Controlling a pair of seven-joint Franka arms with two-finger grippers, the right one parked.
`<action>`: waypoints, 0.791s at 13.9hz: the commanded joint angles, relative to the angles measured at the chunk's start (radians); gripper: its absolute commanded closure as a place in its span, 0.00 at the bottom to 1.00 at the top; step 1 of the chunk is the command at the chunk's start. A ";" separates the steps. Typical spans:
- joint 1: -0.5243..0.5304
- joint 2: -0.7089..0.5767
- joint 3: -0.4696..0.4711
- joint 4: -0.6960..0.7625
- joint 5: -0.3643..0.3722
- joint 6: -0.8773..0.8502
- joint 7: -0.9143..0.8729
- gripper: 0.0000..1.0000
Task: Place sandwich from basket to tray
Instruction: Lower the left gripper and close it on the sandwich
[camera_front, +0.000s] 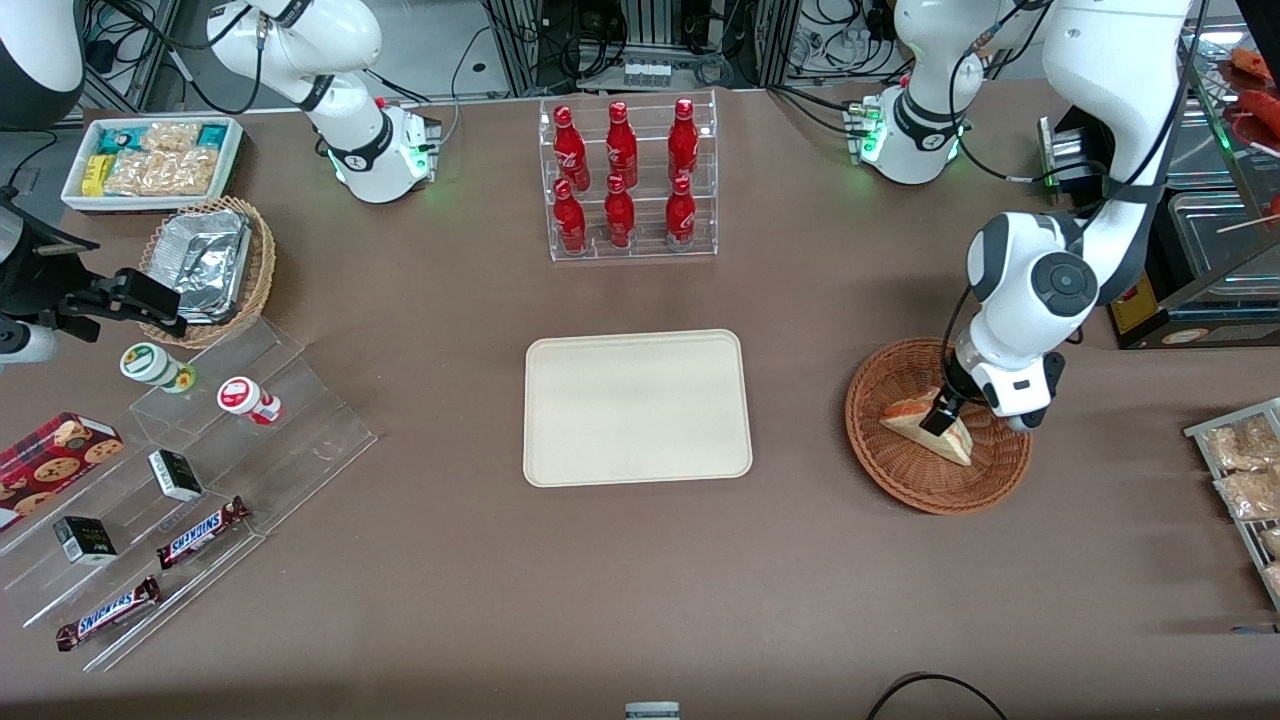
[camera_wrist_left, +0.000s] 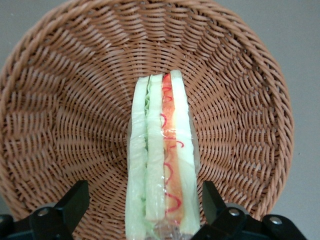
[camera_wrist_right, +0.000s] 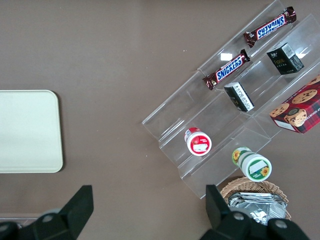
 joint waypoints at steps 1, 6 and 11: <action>-0.005 0.015 -0.006 -0.004 -0.008 0.033 -0.028 0.00; -0.005 0.022 -0.010 0.015 -0.008 0.033 -0.028 0.78; -0.025 -0.027 -0.020 0.159 0.011 -0.242 -0.011 0.86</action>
